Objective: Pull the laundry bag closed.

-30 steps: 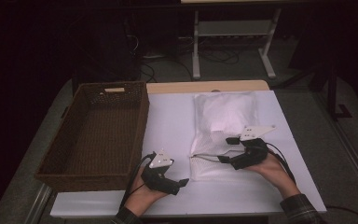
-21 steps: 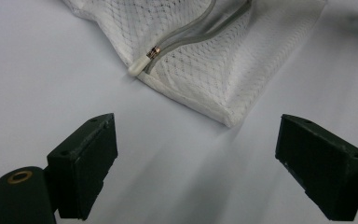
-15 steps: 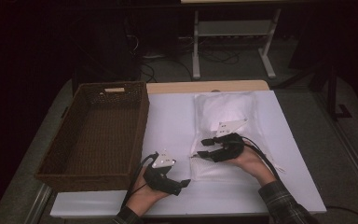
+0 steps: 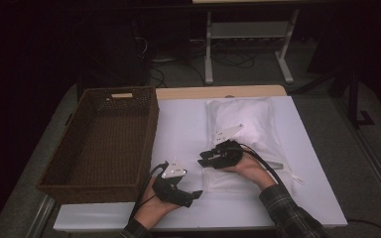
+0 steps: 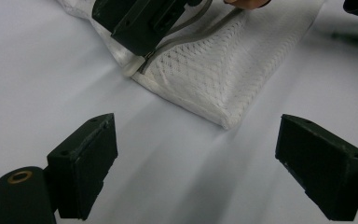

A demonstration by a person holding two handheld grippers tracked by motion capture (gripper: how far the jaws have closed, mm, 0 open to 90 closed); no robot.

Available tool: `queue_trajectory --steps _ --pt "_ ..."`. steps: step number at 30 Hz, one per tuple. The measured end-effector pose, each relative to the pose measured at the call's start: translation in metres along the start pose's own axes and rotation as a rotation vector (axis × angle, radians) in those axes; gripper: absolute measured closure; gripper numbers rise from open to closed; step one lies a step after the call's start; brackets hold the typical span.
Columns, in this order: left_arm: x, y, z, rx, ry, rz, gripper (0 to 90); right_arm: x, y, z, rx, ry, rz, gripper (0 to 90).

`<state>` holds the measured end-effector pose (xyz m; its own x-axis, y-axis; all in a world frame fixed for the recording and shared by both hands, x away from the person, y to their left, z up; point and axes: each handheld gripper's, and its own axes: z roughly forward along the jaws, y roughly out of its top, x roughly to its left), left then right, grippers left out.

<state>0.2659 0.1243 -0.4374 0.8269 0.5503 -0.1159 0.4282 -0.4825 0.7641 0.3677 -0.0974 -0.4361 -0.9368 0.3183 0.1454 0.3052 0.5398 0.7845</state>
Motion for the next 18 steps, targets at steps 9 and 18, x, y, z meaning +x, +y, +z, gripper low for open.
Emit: queue_trajectory --steps 9,18 --pt "0.0 0.0 0.001 0.004 -0.002 0.001 12.2 -0.006 -0.007 0.012 0.032 0.015 0.018 69.8" --pt "-0.001 0.0 0.002 0.015 -0.002 0.003 12.2 -0.005 -0.01 0.022 0.057 0.016 0.015 76.3"
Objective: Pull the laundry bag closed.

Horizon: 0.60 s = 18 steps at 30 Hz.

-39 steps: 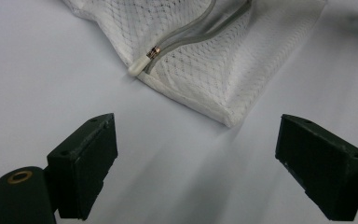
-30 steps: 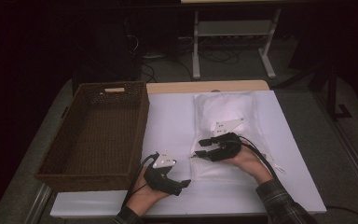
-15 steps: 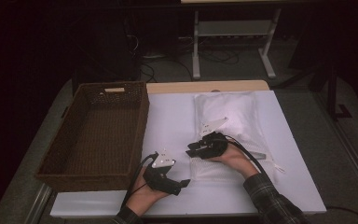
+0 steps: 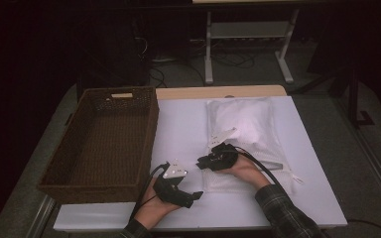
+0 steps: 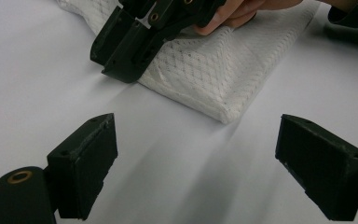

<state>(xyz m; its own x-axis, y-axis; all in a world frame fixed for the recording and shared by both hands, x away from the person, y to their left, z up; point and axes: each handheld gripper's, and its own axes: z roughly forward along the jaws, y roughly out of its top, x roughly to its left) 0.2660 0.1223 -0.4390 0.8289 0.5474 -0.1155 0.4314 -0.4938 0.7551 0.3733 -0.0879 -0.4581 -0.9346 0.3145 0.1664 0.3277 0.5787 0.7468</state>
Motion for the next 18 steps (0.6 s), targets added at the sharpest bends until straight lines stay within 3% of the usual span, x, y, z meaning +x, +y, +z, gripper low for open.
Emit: queue_trajectory --steps 6,10,18 --pt "0.0 0.0 0.0 -0.002 -0.005 -0.003 12.2 0.0 0.0 0.0 -0.006 0.004 -0.004 79.7" --pt "0.0 0.0 0.0 0.001 -0.003 0.0 12.2 0.0 0.002 -0.005 -0.041 0.009 0.007 79.7" --pt "0.0 0.0 0.0 0.004 -0.004 -0.001 12.2 0.003 0.005 -0.029 -0.07 -0.011 -0.008 79.7"
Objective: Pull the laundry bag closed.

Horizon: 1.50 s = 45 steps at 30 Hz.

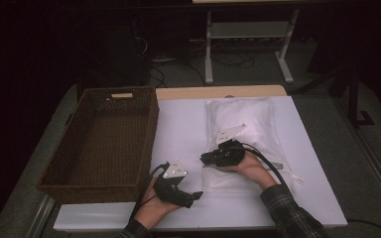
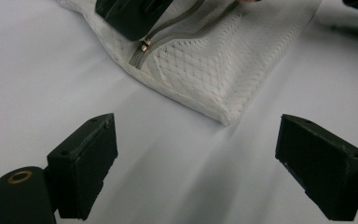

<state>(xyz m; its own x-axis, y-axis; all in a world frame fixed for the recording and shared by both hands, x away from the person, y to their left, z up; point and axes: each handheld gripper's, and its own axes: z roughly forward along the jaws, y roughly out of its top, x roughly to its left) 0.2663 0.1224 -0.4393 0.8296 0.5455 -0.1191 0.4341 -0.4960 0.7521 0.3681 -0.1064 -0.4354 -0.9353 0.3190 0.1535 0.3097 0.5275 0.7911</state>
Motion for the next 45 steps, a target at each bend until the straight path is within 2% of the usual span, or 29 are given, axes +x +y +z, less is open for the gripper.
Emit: queue_trajectory --steps 4,5,6,7,11,12,13,17,18,21,22,23,24,26,29,30,31,35,38,42,43,45 --pt "0.0 0.0 0.0 -0.003 0.002 -0.003 12.2 0.002 -0.002 -0.007 0.015 -0.017 -0.011 79.3" --pt "0.0 0.0 0.0 -0.003 0.002 -0.003 12.2 0.001 -0.003 -0.01 0.019 -0.017 -0.008 76.4" --pt "0.0 0.0 0.0 -0.002 0.003 -0.002 12.2 -0.001 -0.006 -0.016 0.019 -0.001 0.018 62.2" --pt "0.0 0.0 0.0 -0.002 0.003 -0.003 12.2 -0.001 -0.006 -0.018 0.024 0.001 0.02 59.0" --pt "0.0 0.0 0.0 -0.001 0.003 -0.002 12.2 -0.001 -0.007 -0.022 0.017 -0.012 0.011 55.6" --pt "0.0 0.0 0.0 -0.001 0.003 -0.001 12.2 -0.006 -0.015 -0.033 0.017 -0.032 0.021 46.9" --pt "0.0 0.0 0.001 0.001 0.004 0.0 12.2 -0.009 -0.018 -0.035 0.025 -0.022 0.03 45.8" --pt "-0.001 0.0 0.001 0.001 0.005 -0.001 12.3 -0.01 -0.021 -0.036 0.033 -0.013 0.03 43.3" --pt "-0.001 0.0 0.001 0.002 0.007 -0.002 12.3 -0.013 -0.026 -0.036 0.061 -0.028 0.008 40.6" --pt "0.0 0.0 0.001 0.004 0.007 -0.001 12.2 -0.015 -0.032 -0.031 0.081 -0.027 -0.004 38.6" --pt "0.0 0.0 0.001 0.005 0.007 0.0 12.2 -0.014 -0.035 -0.022 0.104 0.001 -0.011 37.4" --pt "0.0 0.0 0.001 0.005 0.007 0.0 12.2 -0.014 -0.035 -0.022 0.104 0.001 -0.011 37.4" --pt "-0.001 0.0 0.001 0.002 0.008 -0.001 12.3 -0.011 -0.036 -0.019 0.123 -0.036 -0.056 41.9" --pt "0.0 0.0 0.001 0.003 0.01 -0.001 12.2 -0.009 -0.037 -0.019 0.125 -0.075 -0.09 49.3" --pt "0.0 0.001 0.001 0.005 0.012 0.0 12.3 -0.008 -0.039 -0.019 0.111 -0.097 -0.108 52.6" --pt "0.0 0.001 0.001 0.005 0.012 0.0 12.3 -0.008 -0.039 -0.019 0.111 -0.097 -0.108 52.6" --pt "0.0 0.001 0.002 0.005 0.014 0.002 12.3 -0.009 -0.042 -0.02 0.09 -0.1 -0.103 56.3" --pt "0.001 0.003 0.005 0.013 0.019 0.0 12.5 -0.009 -0.043 -0.021 0.082 -0.099 -0.104 72.1" --pt "0.002 0.006 0.007 0.017 0.027 -0.003 12.8 -0.011 -0.045 -0.021 0.068 -0.102 -0.073 83.9" --pt "0.005 0.011 0.01 0.016 0.032 -0.014 14.2 -0.012 -0.045 -0.021 0.066 -0.107 -0.069 87.7" --pt "0.008 0.016 0.013 0.013 0.035 -0.023 15.9 -0.013 -0.045 -0.022 0.051 -0.095 -0.041 88.2" --pt "0.011 0.018 0.015 0.008 0.042 -0.031 16.8 -0.014 -0.045 -0.023 0.044 -0.093 -0.037 88.3"
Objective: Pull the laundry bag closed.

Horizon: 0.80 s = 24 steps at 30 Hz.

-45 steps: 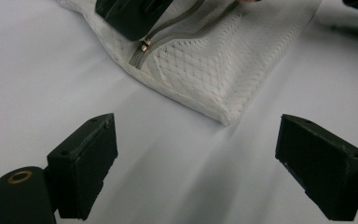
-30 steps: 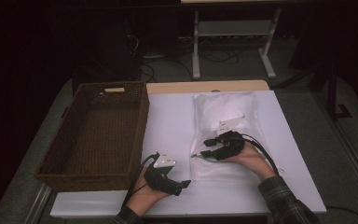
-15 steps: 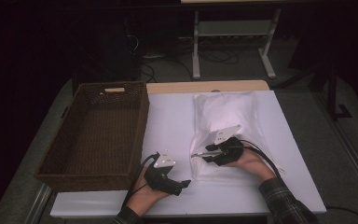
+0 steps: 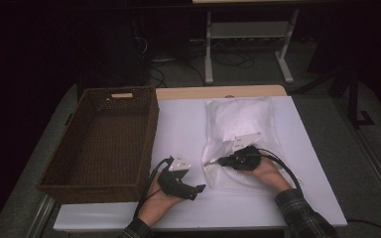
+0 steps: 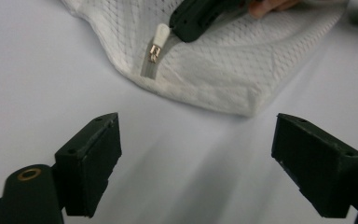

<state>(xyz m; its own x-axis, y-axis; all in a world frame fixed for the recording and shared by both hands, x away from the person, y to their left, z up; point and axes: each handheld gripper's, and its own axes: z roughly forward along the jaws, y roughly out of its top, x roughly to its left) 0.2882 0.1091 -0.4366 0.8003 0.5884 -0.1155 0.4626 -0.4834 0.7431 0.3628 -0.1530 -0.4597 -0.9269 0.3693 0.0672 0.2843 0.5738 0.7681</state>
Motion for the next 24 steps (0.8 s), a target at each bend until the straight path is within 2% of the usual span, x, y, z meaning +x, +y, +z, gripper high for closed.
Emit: queue_trajectory --steps 3,4,8,10,12,16,18,19,20,22,23,24 --pt "0.004 0.004 0.004 -0.015 0.004 -0.017 23.0 -0.001 0.001 -0.003 -0.031 0.01 0.012 88.3" --pt "0.01 0.01 0.01 -0.019 0.019 -0.033 26.2 -0.001 0.001 -0.009 -0.06 0.019 0.018 88.3" --pt "0.015 0.015 0.017 -0.032 0.021 -0.039 33.0 -0.002 0.0 -0.014 -0.086 0.027 0.027 88.3" --pt "0.017 0.018 0.02 -0.038 0.017 -0.043 33.8 -0.002 0.0 -0.015 -0.092 0.028 0.021 88.3" --pt "0.024 0.024 0.028 -0.04 -0.001 -0.051 38.8 -0.001 0.001 -0.019 -0.098 0.024 0.019 88.3" --pt "0.028 0.026 0.034 -0.035 -0.031 -0.057 45.0 -0.002 0.001 -0.021 -0.115 0.026 0.021 88.3" --pt "0.028 0.026 0.034 -0.035 -0.031 -0.057 46.6 -0.002 0.001 -0.022 -0.121 0.028 0.023 88.3" --pt "0.028 0.03 0.039 -0.035 -0.052 -0.04 46.6 -0.002 0.001 -0.022 -0.121 0.028 0.023 88.3" --pt "0.027 0.031 0.041 -0.029 -0.056 -0.022 56.9 -0.003 0.001 -0.023 -0.131 0.03 0.027 88.3" --pt "0.026 0.033 0.044 -0.022 -0.052 0.0 66.7 -0.002 0.001 -0.024 -0.13 0.029 0.027 88.3" --pt "0.026 0.033 0.044 -0.022 -0.052 0.0 70.9 -0.002 0.001 -0.024 -0.13 0.029 0.027 88.3" --pt "0.025 0.034 0.045 -0.016 -0.055 0.013 70.9 -0.002 0.001 -0.025 -0.131 0.028 0.028 88.3"
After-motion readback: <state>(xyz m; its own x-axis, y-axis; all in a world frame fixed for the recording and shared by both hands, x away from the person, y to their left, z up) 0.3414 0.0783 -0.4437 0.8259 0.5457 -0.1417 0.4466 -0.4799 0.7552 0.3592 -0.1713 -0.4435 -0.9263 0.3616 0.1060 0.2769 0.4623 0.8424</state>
